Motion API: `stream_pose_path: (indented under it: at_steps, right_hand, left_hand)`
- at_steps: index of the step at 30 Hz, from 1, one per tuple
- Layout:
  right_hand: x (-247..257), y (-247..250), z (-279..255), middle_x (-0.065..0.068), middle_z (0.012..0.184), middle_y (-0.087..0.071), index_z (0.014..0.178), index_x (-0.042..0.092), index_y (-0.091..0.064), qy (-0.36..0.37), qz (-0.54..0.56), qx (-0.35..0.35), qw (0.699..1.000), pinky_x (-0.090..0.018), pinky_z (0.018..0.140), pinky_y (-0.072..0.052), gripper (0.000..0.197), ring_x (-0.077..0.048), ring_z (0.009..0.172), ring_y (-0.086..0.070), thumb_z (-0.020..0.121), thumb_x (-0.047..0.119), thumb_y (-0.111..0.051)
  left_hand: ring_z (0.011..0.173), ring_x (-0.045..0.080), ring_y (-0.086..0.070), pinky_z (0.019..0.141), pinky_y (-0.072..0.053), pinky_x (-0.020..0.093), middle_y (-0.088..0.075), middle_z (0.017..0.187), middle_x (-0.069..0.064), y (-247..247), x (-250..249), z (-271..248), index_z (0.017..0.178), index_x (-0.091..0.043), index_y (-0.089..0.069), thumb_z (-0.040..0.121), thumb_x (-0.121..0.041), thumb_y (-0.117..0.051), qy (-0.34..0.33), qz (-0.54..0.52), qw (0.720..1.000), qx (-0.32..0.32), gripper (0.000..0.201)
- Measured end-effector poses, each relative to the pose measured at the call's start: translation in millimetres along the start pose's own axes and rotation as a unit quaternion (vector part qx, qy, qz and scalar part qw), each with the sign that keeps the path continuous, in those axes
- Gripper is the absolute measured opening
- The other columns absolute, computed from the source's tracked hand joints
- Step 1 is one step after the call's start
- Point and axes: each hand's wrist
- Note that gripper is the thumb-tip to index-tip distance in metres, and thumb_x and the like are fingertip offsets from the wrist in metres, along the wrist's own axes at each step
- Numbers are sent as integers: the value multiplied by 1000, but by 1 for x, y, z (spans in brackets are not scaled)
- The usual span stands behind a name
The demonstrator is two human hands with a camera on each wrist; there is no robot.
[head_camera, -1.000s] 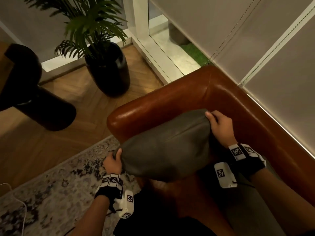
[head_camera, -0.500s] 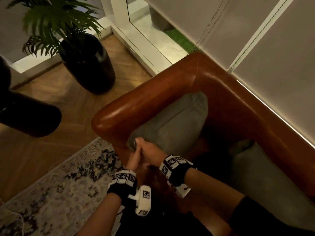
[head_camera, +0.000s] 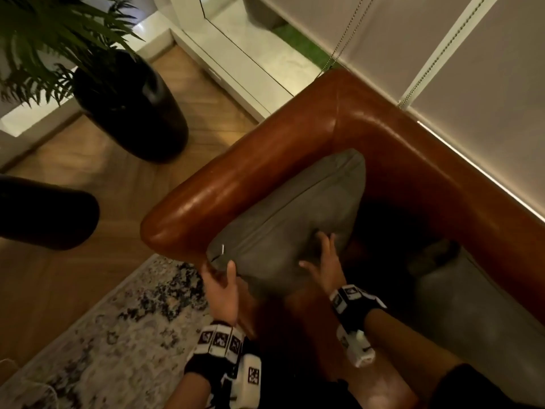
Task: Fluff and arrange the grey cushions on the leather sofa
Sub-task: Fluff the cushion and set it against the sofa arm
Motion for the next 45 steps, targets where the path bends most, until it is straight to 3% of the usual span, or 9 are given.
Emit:
stream_pose_path:
  at_steps: [4,8,11,18,26,29,34,39,45]
  right_hand:
    - [42,-29,47,-20,157,7,147,24,-19,-79,-19,-38,996,-44,108,-31,81,-44,140,-21,83,18,-68]
    - [27,-18,39,-19,158,-1,145,26,-23,-34,-11,-11,999,-39,110,-30,84,-37,142,-22,77,47,-67]
    - [5,5,13,-13,159,3,145,45,-12,-12,-63,20,998,-58,108,-25,105,-37,144,-12,54,88,-45]
    - [10,46,79,0,140,50,127,67,24,20,-128,50,990,-80,99,-11,140,-50,137,23,33,69,-79]
    - [1,38,63,-1,144,47,136,55,23,61,-262,36,962,-79,99,-15,136,-45,139,21,52,50,-83]
    - [-2,19,42,-4,158,18,143,51,-4,235,-348,35,907,-82,89,-24,82,-47,140,7,78,46,-53]
    - [38,7,69,9,153,17,135,60,10,199,-409,119,883,-84,94,-2,75,-55,137,15,63,57,-9]
    - [18,35,57,12,158,12,144,50,-5,246,-388,134,878,-77,93,-31,99,-42,141,-11,68,48,-69]
    - [63,115,104,-1,158,-12,144,35,-14,239,-430,-6,871,-72,104,-22,114,-32,143,-15,52,57,-78]
  left_hand:
    - [139,36,-22,113,-7,58,-28,148,17,-9,-23,9,142,-19,-31,78,-63,-51,-332,358,869,-82,80]
    - [145,37,-7,111,4,63,-12,156,19,-56,-69,42,148,-25,6,73,-72,-51,-323,552,765,71,105]
    - [138,33,-26,109,-22,61,-24,151,14,-77,-95,73,147,-20,12,79,-52,-62,-210,556,790,150,105]
    - [128,26,-38,104,-30,52,-39,140,5,-73,-97,79,146,-19,-14,82,-48,-59,-232,527,811,101,83]
    - [136,28,-29,107,-25,57,-25,151,5,-76,-94,76,147,-29,2,70,-52,-70,-216,525,811,141,108]
    - [139,26,-25,109,-24,57,-21,153,3,-76,-86,66,147,-29,4,73,-49,-69,-216,517,814,157,106]
    - [146,26,-8,111,-12,62,-7,158,2,-78,-94,72,148,-20,5,62,-74,-59,-202,520,817,144,120]
    - [137,27,-29,108,-23,58,-32,148,9,-102,-111,78,144,-11,-17,74,-54,-65,-212,518,807,188,96]
    - [119,25,-47,96,-38,43,-56,124,5,-103,-102,53,122,-13,-44,90,-33,-53,-250,484,820,175,39]
Point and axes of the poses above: each hand's wrist, its own z-axis towards the middle knuckle, its own y-axis out of the back of the hand, x = y × z
